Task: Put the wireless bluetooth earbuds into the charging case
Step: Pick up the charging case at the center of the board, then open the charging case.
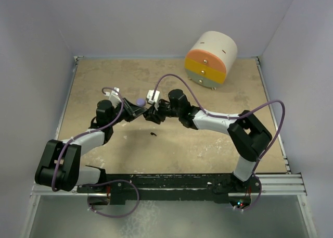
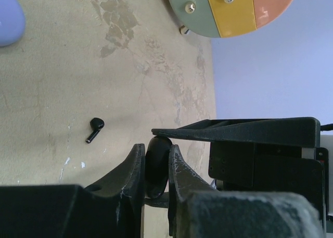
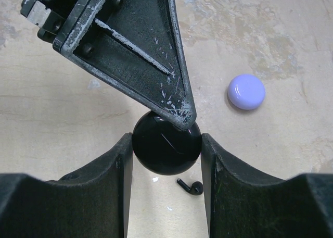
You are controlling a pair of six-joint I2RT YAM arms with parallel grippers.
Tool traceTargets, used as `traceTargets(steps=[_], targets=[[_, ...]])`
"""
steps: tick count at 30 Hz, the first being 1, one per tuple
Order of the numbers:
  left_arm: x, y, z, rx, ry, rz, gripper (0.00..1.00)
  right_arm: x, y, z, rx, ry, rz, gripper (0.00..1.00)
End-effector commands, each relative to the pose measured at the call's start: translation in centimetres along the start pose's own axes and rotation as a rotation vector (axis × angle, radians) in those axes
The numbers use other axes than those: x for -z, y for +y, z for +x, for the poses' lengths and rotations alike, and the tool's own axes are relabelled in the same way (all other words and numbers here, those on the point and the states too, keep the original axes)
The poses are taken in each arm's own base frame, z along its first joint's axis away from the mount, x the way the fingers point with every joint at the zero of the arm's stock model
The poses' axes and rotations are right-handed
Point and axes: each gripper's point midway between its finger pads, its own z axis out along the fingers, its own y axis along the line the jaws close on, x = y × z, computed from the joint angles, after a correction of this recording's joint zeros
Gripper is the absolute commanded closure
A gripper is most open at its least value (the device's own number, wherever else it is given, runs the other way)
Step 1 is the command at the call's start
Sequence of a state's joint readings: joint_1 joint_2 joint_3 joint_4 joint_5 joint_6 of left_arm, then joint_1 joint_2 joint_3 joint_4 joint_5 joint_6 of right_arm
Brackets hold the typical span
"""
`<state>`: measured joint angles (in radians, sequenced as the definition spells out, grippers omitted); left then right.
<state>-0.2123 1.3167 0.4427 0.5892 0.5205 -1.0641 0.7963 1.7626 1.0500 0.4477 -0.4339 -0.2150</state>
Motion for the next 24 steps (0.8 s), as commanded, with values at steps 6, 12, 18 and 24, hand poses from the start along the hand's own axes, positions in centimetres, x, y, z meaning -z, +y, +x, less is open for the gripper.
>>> traceTargets(steps=[6,12,18,24], targets=[[-0.1,-0.5,-1.2,0.047,-0.095,0.009,1.00,2.6,-0.4,-6.3,0.035,-0.176,0.069,0.35],[0.1,0.1,-1.6,0.091,-0.148,0.001,1.00,5.5,-1.2,-8.6,-0.019,-0.241,0.175,0.26],[1.4,-0.2,-2.6,0.193,-0.271,0.072,1.00,7.3,-4.4,-7.9,-0.256,-0.237,0.415,0.22],[3.7,-0.8,-3.5,0.313,-0.404,0.187,1.00,5.8,-4.4,-5.3,-0.395,-0.204,0.512,0.21]])
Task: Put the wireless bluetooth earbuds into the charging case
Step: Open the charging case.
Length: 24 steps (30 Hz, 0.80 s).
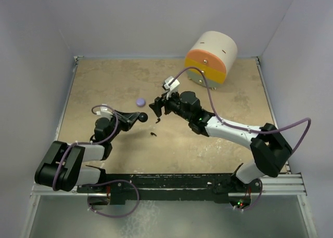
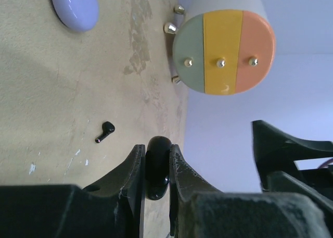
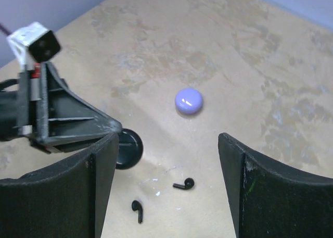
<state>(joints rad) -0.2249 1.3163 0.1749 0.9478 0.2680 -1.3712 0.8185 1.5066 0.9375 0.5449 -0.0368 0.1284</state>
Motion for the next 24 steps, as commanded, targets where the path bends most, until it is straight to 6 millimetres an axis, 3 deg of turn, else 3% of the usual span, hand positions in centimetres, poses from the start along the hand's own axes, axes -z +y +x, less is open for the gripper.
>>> traceTargets(steps=[1,13,18,24], targets=[[1.1,-5.3,-2.3,0.090,-0.126,0.230,1.00,-0.9,-0.7,1.6,-0.110,0.004,0.129,0.21],[2.2,-6.2,-2.8,0.100,-0.161,0.257,1.00,-3.0,1.6,3.8,-0.127,0.032,0.084,0.21],[2.2,-6.0,-3.0,0.089,-0.174,0.236,1.00,-2.4,1.9,3.0,-0.137,0.017,0.095,0.21],[1.9,-4.8,-3.2,0.074,-0.187,0.182,1.00,-0.8,2.8,-0.3,-0.139,-0.039,0.095,0.20]])
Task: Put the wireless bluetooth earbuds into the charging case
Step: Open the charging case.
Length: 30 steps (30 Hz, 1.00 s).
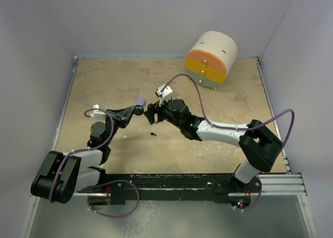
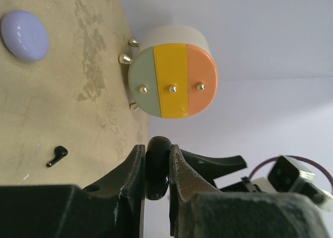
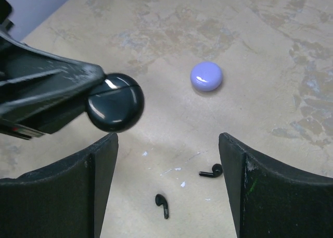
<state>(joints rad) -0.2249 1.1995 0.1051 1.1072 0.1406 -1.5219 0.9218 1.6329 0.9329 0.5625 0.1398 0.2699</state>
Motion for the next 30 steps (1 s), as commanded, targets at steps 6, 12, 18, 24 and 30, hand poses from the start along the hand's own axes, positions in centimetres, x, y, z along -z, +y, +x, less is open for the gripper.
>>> traceTargets(steps=[6,12,18,24,30], targets=[[-0.3,-0.6,-0.3,-0.027,-0.018,0.019,1.00,1.8,1.8,-6.4,-0.023,-0.137,-0.010,0.21],[-0.2,-1.5,-0.2,-0.021,-0.006,0.040,1.00,-0.5,1.6,-3.9,-0.018,-0.090,0.003,0.20],[0.3,-2.1,-0.1,-0.011,-0.004,0.055,1.00,-2.2,2.0,-1.7,-0.033,-0.057,-0.020,0.20],[0.7,-2.2,0.1,-0.005,0.005,0.054,1.00,-2.5,2.1,-1.5,-0.037,-0.067,-0.022,0.20],[0.8,-2.2,-0.1,0.010,-0.006,0.058,1.00,-2.4,1.8,-1.4,-0.037,-0.053,-0.005,0.20]])
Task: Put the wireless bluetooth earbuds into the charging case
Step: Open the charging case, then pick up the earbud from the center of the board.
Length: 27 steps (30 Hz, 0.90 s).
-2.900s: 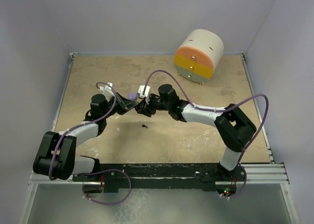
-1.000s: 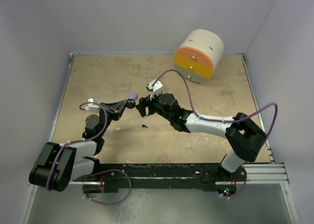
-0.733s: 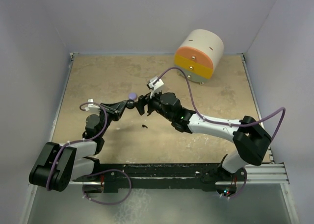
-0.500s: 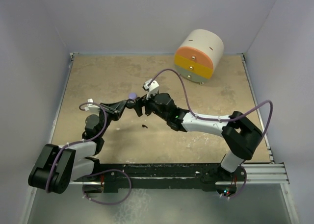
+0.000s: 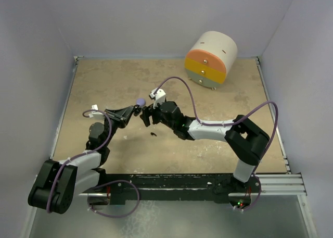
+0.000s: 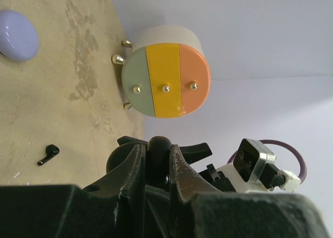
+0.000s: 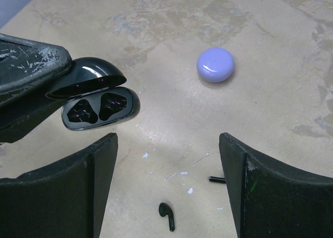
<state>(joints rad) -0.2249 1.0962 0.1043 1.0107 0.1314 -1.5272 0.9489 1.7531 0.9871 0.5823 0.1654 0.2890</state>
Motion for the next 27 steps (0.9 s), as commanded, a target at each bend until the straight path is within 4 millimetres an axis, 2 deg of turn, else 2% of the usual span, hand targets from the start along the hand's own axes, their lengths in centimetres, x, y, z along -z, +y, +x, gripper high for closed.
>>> traceTargets(steps=[1,7,12,18,27], targets=[[0.3,-1.5,0.0,0.012,-0.004,0.054,1.00,0.3,0.7,-3.8,-0.039,-0.089,-0.001,0.20],[0.3,-1.4,-1.4,0.060,-0.079,0.046,1.00,2.6,-1.6,-1.1,-0.094,-0.001,0.113,0.22],[0.6,-1.4,-2.0,0.086,-0.117,0.049,1.00,3.7,-1.1,1.8,-0.070,0.096,0.102,0.28],[1.2,-1.4,-2.1,0.100,-0.126,0.052,1.00,3.4,1.0,5.5,-0.014,0.211,0.038,0.39],[1.9,-0.7,-2.4,0.100,-0.147,0.027,1.00,2.5,0.6,7.6,-0.006,0.254,0.057,0.47]])
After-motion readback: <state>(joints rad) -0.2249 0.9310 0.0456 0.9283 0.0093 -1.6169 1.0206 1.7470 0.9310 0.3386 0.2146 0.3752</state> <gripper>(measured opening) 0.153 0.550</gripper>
